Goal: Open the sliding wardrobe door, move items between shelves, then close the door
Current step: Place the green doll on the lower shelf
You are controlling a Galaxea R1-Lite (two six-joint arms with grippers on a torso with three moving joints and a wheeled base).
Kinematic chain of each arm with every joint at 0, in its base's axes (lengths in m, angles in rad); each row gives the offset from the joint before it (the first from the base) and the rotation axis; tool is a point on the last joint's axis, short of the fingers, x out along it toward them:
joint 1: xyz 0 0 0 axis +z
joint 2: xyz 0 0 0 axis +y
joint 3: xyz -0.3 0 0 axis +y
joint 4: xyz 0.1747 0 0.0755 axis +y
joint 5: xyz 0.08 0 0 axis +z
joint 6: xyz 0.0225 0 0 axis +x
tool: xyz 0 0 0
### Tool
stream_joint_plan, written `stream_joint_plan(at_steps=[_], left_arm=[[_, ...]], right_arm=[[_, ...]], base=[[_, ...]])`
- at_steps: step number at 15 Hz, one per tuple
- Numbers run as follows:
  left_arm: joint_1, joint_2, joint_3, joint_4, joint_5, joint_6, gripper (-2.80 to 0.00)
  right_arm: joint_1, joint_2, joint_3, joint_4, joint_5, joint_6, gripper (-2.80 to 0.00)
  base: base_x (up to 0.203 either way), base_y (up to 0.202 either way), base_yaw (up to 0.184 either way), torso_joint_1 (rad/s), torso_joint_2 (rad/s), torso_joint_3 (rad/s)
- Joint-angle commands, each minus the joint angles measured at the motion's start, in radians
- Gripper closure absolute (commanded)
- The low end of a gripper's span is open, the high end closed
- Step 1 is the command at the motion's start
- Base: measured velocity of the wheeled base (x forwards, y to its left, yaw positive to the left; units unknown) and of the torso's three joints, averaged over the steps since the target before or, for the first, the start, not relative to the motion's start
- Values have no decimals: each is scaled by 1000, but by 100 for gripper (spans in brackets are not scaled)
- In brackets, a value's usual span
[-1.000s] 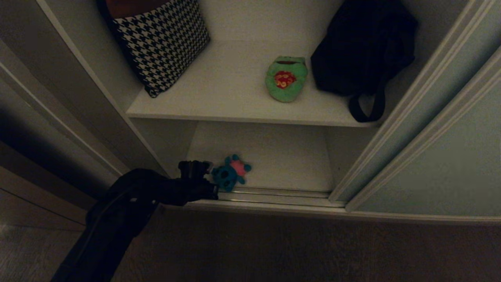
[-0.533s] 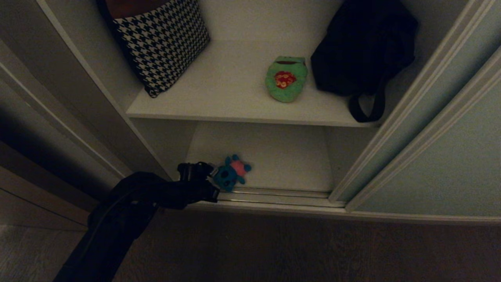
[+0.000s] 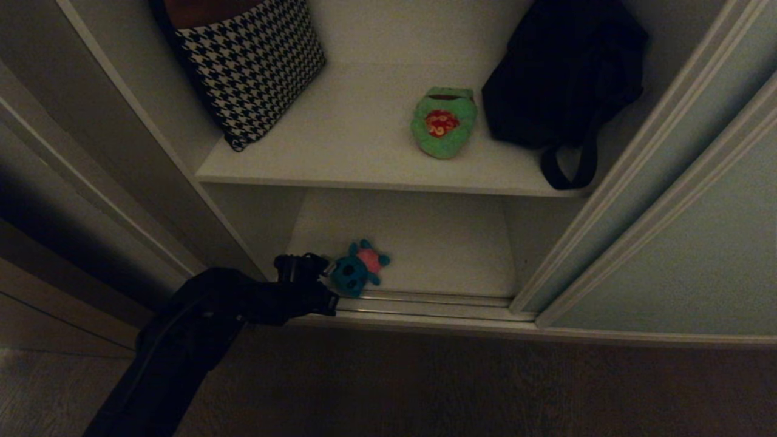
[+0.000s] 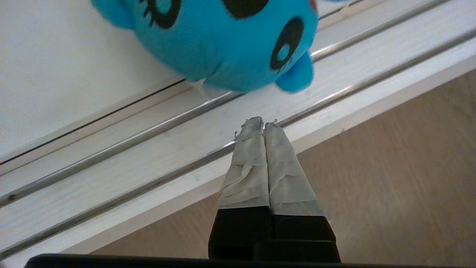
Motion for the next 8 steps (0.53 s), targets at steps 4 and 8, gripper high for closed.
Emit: stream_joint_plan(at_steps=[4, 8], left_arm=[[-1, -26, 1, 64, -3, 37, 0], [-2, -29, 1, 69, -3, 47, 0]], right_arm=[[0, 1, 0, 0, 0, 0, 0], [0, 0, 0, 0, 0, 0, 0]], base=[[70, 0, -1, 1, 0, 1], [126, 0, 1, 1, 0, 3]])
